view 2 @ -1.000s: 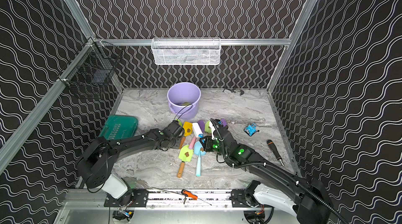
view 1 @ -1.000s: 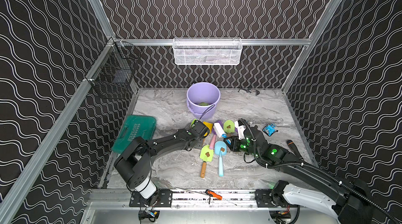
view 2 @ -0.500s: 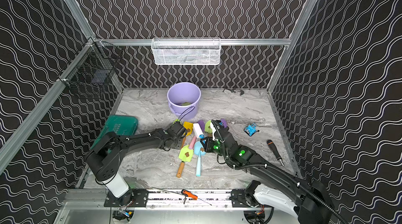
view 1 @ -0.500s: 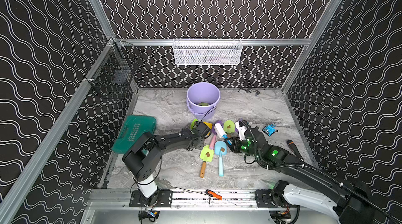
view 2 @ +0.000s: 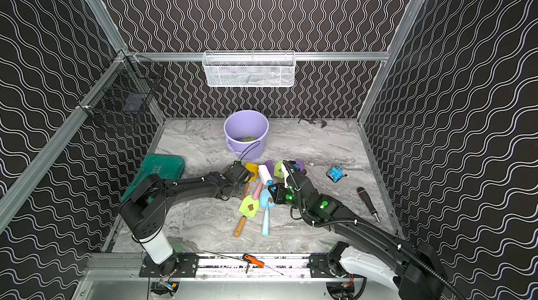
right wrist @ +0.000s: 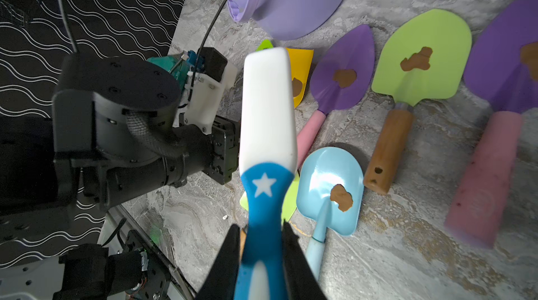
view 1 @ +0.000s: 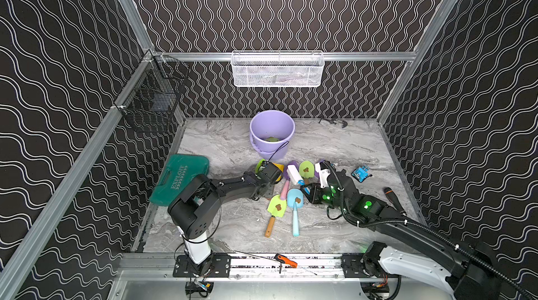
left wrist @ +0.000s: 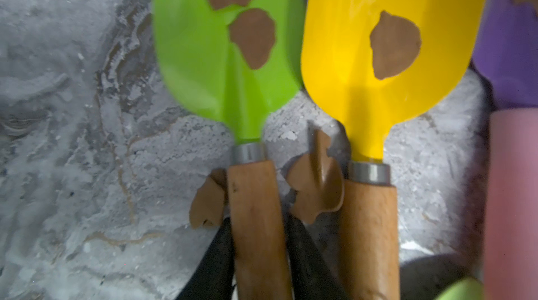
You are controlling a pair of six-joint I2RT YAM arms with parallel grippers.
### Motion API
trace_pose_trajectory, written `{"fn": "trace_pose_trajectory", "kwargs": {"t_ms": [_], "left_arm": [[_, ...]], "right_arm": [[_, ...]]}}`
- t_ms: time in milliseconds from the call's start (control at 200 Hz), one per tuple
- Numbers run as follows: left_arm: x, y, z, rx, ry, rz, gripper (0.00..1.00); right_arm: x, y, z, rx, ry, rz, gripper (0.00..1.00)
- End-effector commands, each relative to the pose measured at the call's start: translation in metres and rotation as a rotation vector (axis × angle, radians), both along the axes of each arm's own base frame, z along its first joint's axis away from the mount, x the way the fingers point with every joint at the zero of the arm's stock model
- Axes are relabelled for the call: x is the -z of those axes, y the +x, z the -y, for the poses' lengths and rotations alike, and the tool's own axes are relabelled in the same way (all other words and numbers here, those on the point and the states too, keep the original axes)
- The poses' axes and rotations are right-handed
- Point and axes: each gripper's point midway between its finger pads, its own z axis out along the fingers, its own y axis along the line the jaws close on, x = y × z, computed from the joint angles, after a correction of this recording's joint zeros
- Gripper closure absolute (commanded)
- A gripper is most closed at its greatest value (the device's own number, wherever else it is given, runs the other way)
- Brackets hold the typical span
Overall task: Brush the soil off the hand trowel and place it into the bucket
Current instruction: Pick up the hand trowel from the center of the board, then brush off the soil from the hand trowel.
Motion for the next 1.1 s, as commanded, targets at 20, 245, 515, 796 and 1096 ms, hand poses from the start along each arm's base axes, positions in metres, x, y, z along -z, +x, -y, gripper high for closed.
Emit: {"fn": "trace_pose_trajectory", "kwargs": {"t_ms": [20, 245, 515, 796, 1096], "left_arm": [[0.002, -0.005, -0.008, 0.0, 0.019, -0.032, 0.8], [-0.043, -0.007, -0.02, 0.016, 0.032, 0.001, 1.0], [-0.082, -0.04, -0.029, 0.084, -0.021, -0.054, 1.0], [-0.113, -0.08, -0.035, 0.188, -0.107, -0.095, 1.0], [-0.127, -0.104, -0.051, 0.201, -0.041, -0.142, 1.0]], "right_arm": [[-0.01, 0.004, -0.005, -0.001, 0.029, 0.029, 1.0], [-0.014, 0.006, -0.008, -0.018, 0.016, 0.04, 1.0], [-0.021, 0.007, -0.013, -0.058, -0.006, 0.06, 1.0], [-0.042, -0.021, -0.043, -0.206, -0.04, 0.123, 1.0], [-0.018, -0.051, -0.092, -0.39, -0.175, 0.08, 1.0]]}}
